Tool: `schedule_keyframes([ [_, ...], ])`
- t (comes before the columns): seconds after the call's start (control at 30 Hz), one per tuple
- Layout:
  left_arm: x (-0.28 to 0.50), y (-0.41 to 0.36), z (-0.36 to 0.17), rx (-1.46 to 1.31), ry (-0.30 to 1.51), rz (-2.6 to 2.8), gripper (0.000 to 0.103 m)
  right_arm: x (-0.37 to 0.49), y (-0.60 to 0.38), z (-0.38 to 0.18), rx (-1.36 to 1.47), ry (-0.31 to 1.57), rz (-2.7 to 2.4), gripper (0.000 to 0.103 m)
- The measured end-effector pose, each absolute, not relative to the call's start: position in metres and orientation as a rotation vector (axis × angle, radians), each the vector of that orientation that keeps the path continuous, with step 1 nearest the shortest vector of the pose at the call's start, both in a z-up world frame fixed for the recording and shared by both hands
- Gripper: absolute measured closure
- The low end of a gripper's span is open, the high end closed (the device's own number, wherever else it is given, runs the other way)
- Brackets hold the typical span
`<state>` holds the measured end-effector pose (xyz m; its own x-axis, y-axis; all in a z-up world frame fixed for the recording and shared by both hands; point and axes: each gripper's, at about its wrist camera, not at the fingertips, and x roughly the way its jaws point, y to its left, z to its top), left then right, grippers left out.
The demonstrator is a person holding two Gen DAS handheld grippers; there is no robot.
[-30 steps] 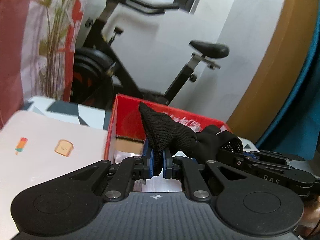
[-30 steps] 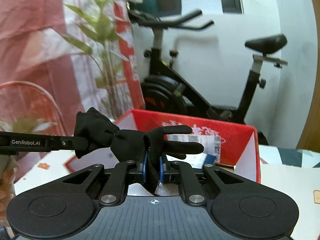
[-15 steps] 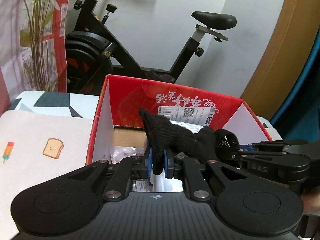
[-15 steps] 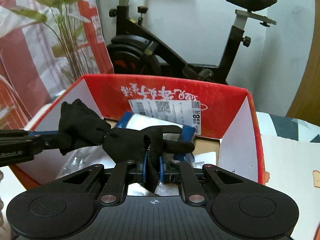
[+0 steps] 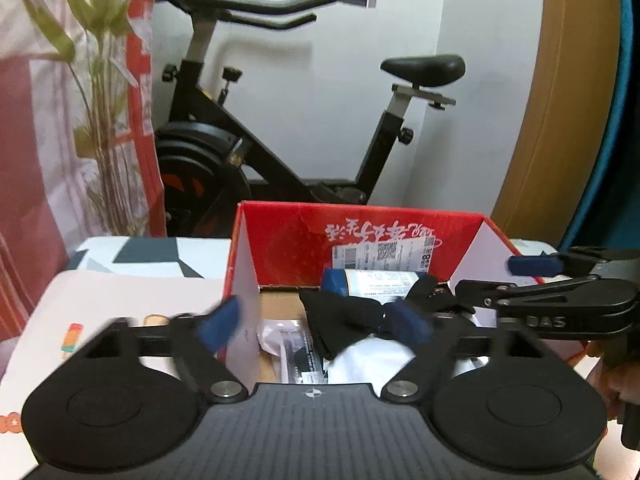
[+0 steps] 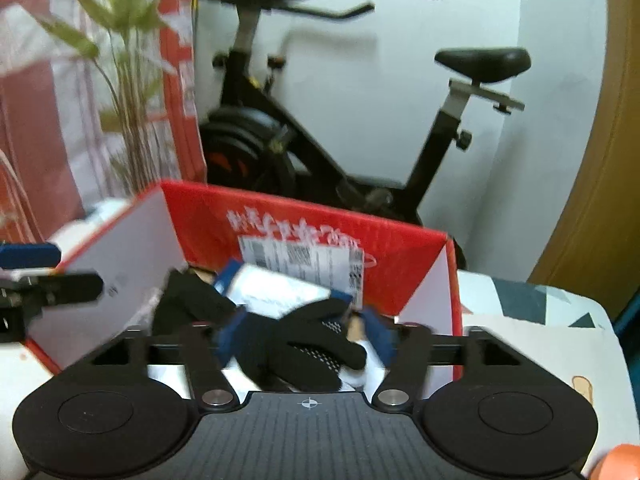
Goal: Organize soft objects
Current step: 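Lower the black glove into the red box and open the left tool, then move the left tool back toward the green tasseled leaf ornament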
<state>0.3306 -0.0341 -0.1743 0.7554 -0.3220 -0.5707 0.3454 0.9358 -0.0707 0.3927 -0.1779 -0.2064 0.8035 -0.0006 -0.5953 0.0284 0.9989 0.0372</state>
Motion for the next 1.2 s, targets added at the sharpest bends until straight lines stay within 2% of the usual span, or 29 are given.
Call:
schedule_keyframes([
  [0.03,0.325,-0.032,-0.172,0.039,0.6,-0.36,0.004,0.386,-0.178,-0.202,0.045,0.616,-0.004,0.023],
  [0.1,0.315,-0.029,-0.167,0.042,0.576,-0.348,0.0,0.372,-0.175,-0.196,0.033,0.587,0.013,0.008],
  [0.17,0.307,-0.026,-0.165,0.042,0.568,-0.335,0.0,0.357,-0.173,-0.193,0.03,0.559,0.02,0.001],
  [0.7,0.238,-0.002,-0.167,0.023,0.567,-0.227,0.0,0.262,-0.173,-0.191,0.156,0.467,0.045,0.0],
  [1.2,0.189,0.007,-0.214,-0.007,0.632,-0.15,0.0,0.201,-0.179,-0.262,0.196,0.523,-0.045,0.0],
])
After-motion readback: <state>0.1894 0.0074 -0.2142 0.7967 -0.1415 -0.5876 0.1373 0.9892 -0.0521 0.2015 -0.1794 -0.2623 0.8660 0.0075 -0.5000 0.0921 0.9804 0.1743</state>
